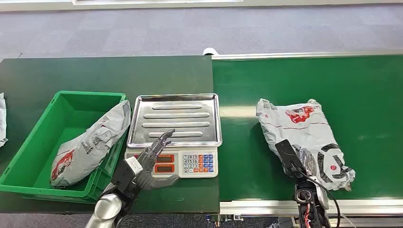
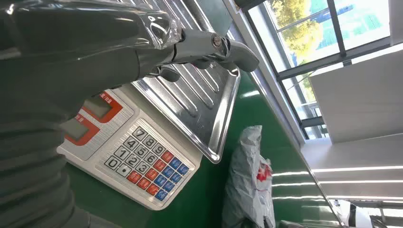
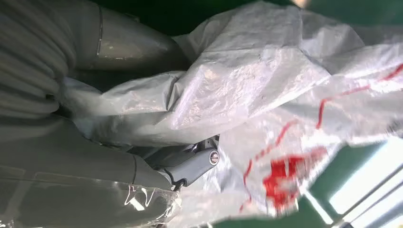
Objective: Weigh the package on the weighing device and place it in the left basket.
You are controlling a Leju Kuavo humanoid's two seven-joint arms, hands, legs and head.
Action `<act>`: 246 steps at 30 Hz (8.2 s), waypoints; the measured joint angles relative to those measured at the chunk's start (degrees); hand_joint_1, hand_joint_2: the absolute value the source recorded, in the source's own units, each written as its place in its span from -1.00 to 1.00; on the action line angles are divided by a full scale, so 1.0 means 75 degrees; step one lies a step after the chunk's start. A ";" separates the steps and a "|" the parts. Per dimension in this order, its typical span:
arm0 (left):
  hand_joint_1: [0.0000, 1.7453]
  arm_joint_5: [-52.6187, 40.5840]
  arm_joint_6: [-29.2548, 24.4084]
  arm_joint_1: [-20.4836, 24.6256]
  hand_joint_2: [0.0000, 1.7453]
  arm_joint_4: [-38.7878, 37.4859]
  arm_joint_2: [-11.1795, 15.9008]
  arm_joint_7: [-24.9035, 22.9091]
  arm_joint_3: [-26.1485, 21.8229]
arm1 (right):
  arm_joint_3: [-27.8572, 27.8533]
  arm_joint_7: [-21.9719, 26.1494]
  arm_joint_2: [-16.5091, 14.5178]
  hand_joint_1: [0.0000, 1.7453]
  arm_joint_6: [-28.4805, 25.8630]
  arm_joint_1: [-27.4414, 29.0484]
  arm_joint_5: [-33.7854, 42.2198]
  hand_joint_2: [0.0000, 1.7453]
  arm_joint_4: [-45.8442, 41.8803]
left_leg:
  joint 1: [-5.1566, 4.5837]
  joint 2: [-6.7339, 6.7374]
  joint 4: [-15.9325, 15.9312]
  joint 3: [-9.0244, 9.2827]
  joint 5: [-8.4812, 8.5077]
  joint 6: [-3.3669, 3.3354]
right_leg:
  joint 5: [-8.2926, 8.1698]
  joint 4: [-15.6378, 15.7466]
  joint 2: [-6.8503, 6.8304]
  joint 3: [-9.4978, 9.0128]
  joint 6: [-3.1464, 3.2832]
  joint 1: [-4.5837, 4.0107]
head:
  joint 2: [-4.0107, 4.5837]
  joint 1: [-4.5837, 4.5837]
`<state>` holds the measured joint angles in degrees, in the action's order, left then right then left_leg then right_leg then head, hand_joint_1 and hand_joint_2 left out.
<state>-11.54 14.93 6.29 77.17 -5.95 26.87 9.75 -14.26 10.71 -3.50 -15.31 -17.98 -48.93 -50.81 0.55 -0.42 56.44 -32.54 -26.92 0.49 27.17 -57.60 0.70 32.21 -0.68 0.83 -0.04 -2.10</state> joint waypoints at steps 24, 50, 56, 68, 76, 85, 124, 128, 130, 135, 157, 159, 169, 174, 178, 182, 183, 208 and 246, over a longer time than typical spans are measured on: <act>-1.00 0.0191 -0.0128 0.0226 1.00 -0.0075 0.0000 0.0274 0.0001 | 0.0734 0.2297 -0.0259 1.00 -0.1156 0.0859 0.2279 1.00 -0.2957 | -0.0001 -0.0007 0.0000 -0.0011 0.0000 0.0000 | 0.0000 0.0000 0.0000 0.0010 0.0000 0.0001 | 0.0000 -0.0001; -1.00 0.0407 -0.2224 0.0189 1.00 0.0861 -0.0064 0.1403 -0.0036 | 0.4144 0.1277 -0.0126 0.98 -0.2287 0.0910 -0.2287 1.00 -0.2832 | 0.0000 -0.0012 -0.0001 -0.0017 0.0001 0.0001 | 0.0001 -0.0001 -0.0002 0.0012 0.0001 -0.0001 | 0.0000 0.0000; -1.00 0.0412 -0.2150 0.0166 1.00 0.0861 -0.0067 0.1402 -0.0047 | 0.4547 0.1212 -0.0064 1.00 -0.2759 0.0779 -0.2809 1.00 -0.2418 | 0.0001 -0.0014 -0.0001 -0.0018 0.0000 0.0001 | 0.0001 -0.0001 -0.0003 0.0013 0.0001 -0.0002 | 0.0001 -0.0001; -1.00 0.0475 -0.1995 0.0204 1.00 0.0837 -0.0081 0.1359 -0.0057 | 0.4821 0.1957 -0.0090 1.00 -0.3230 0.0822 -0.3538 1.00 -0.2587 | 0.0001 -0.0012 0.0000 -0.0017 0.0001 0.0001 | 0.0001 -0.0001 -0.0002 0.0015 0.0001 -0.0001 | 0.0000 -0.0001; -1.00 0.0477 -0.1990 0.0242 1.00 0.0773 -0.0109 0.1351 -0.0052 | 0.4760 0.2674 -0.0311 0.81 -0.3239 0.0851 -0.3092 1.00 -0.2699 | 0.0001 -0.0010 0.0000 -0.0017 0.0001 0.0001 | 0.0001 -0.0001 -0.0001 0.0016 0.0001 -0.0002 | 0.0000 -0.0001; -1.00 0.0475 -0.1912 0.0288 1.00 0.0717 -0.0123 0.1338 -0.0052 | 0.5385 0.2632 -0.0276 0.96 -0.2529 0.0679 -0.1569 1.00 -0.2465 | 0.0001 -0.0010 0.0000 -0.0018 0.0001 0.0001 | 0.0001 -0.0001 -0.0002 0.0016 0.0001 -0.0002 | 0.0001 0.0000; -1.00 0.0396 -0.1792 0.0339 1.00 0.0621 -0.0125 0.1258 0.0079 | 0.5725 0.3722 -0.0167 -1.00 -0.0550 0.0885 0.2066 -0.50 -0.3031 | 0.0001 -0.0007 0.0000 -0.0017 0.0001 0.0001 | 0.0001 -0.0001 -0.0002 0.0018 0.0001 -0.0002 | 0.0000 0.0000; -1.00 0.0373 -0.1794 0.0317 1.00 0.0618 -0.0111 0.1243 0.0085 | 0.5482 0.3526 -0.0105 -1.00 0.1288 0.1041 0.3241 -1.00 -0.3236 | 0.0001 -0.0008 0.0000 -0.0018 0.0000 0.0001 | 0.0001 -0.0001 -0.0002 0.0018 0.0001 -0.0001 | 0.0000 -0.0001; -1.00 0.0193 -0.1827 0.0305 1.00 0.0597 -0.0086 0.1157 0.0120 | 0.5350 0.3428 -0.0053 -1.00 0.1824 0.1122 0.3475 -1.00 -0.3321 | 0.0000 -0.0010 0.0000 -0.0018 0.0000 0.0001 | 0.0001 -0.0001 -0.0002 0.0018 0.0001 0.0000 | 0.0000 -0.0001; -1.00 -0.1737 -0.2256 0.0391 1.00 0.0313 0.0044 0.0411 0.0486 | 0.5117 0.3333 0.0076 -1.00 0.2156 0.1170 0.3427 -1.00 -0.3389 | 0.0000 -0.0009 0.0000 -0.0017 0.0001 0.0001 | 0.0001 0.0000 -0.0002 0.0017 0.0001 0.0000 | 0.0000 0.0000; -0.06 -0.4669 -0.3502 0.0622 1.00 -0.0795 0.0370 -0.0473 0.1627 | 0.4973 0.3301 0.0119 -1.00 0.2444 0.1131 0.3231 -1.00 -0.3398 | 0.0000 -0.0009 0.0000 -0.0017 0.0002 0.0000 | 0.0000 -0.0001 -0.0002 0.0013 0.0001 -0.0001 | 0.0000 0.0000; 0.93 -0.4391 -0.3759 0.0583 1.00 -0.0572 0.0366 -0.0400 0.1456 | 0.4962 0.3298 0.0120 -1.00 0.2451 0.1147 0.3231 -1.00 -0.3399 | 0.0001 -0.0010 0.0000 -0.0017 0.0001 0.0000 | 0.0000 -0.0001 -0.0002 0.0014 0.0001 -0.0001 | 0.0000 -0.0001; 1.00 -0.3592 -0.4112 0.0405 1.00 -0.0071 0.0291 0.0036 0.1013 | 0.4956 0.3279 0.0120 -1.00 0.2458 0.1146 0.3229 -1.00 -0.3397 | 0.0000 -0.0012 0.0000 -0.0019 0.0001 0.0001 | 0.0001 -0.0001 -0.0003 0.0013 0.0000 -0.0001 | 0.0000 0.0000; -0.86 -0.3765 -0.4034 0.0388 1.00 -0.0073 0.0280 -0.0118 0.1005 | 0.4956 0.3259 0.0120 -1.00 0.2450 0.1131 0.3228 -1.00 -0.3397 | 0.0000 -0.0012 0.0000 -0.0018 0.0001 0.0000 | 0.0001 -0.0001 -0.0002 0.0014 0.0000 -0.0001 | 0.0000 -0.0001; -1.00 -0.4287 -0.3650 0.0391 1.00 -0.0162 0.0286 -0.0470 0.1075 | 0.4956 0.3258 0.0122 -1.00 0.2443 0.1097 0.3223 -1.00 -0.3391 | 0.0001 -0.0011 0.0000 -0.0018 0.0001 0.0001 | 0.0001 -0.0001 -0.0002 0.0016 0.0001 -0.0001 | 0.0000 -0.0001; -1.00 -0.4866 -0.3394 0.0400 1.00 -0.0380 0.0290 -0.0718 0.1240 | 0.4959 0.3260 0.0122 -1.00 0.2424 0.1076 0.3203 -1.00 -0.3371 | 0.0000 -0.0011 0.0000 -0.0018 0.0001 0.0001 | 0.0001 -0.0001 -0.0002 0.0016 0.0001 -0.0001 | 0.0000 0.0000; -1.00 -0.5015 -0.3362 0.0410 1.00 -0.0445 0.0293 -0.0807 0.1285 | 0.4959 0.3260 0.0122 -1.00 0.2420 0.1071 0.3196 -1.00 -0.3367 | 0.0000 -0.0010 0.0000 -0.0018 0.0001 0.0001 | 0.0001 -0.0001 -0.0002 0.0016 0.0001 -0.0001 | 0.0000 0.0000; -0.63 -0.6186 -0.3164 0.0694 1.00 -0.1268 0.0292 -0.1775 0.1466 | 0.4962 0.3171 0.0114 -1.00 0.2275 0.1055 0.2869 -1.00 -0.3313 | 0.0001 -0.0011 0.0000 -0.0015 0.0001 0.0000 | 0.0001 -0.0001 -0.0002 0.0011 0.0001 -0.0001 | 0.0000 -0.0001; 1.00 -0.4808 -0.6052 0.0548 1.00 -0.0445 0.0175 0.0278 0.1013 | 0.4964 0.3067 0.0097 -1.00 0.2043 0.1072 0.2564 -1.00 -0.3263 | 0.0001 -0.0015 -0.0001 -0.0014 0.0001 0.0001 | 0.0001 -0.0001 -0.0005 0.0008 0.0001 -0.0001 | 0.0000 0.0000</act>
<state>-47.60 -30.46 10.40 73.83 -4.63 28.96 17.34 22.97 33.71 -2.77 0.01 -9.94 -29.70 -75.28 0.56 -0.53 56.43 -32.64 -26.91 0.50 27.18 -57.61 0.66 32.27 -0.68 0.82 -0.04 -2.10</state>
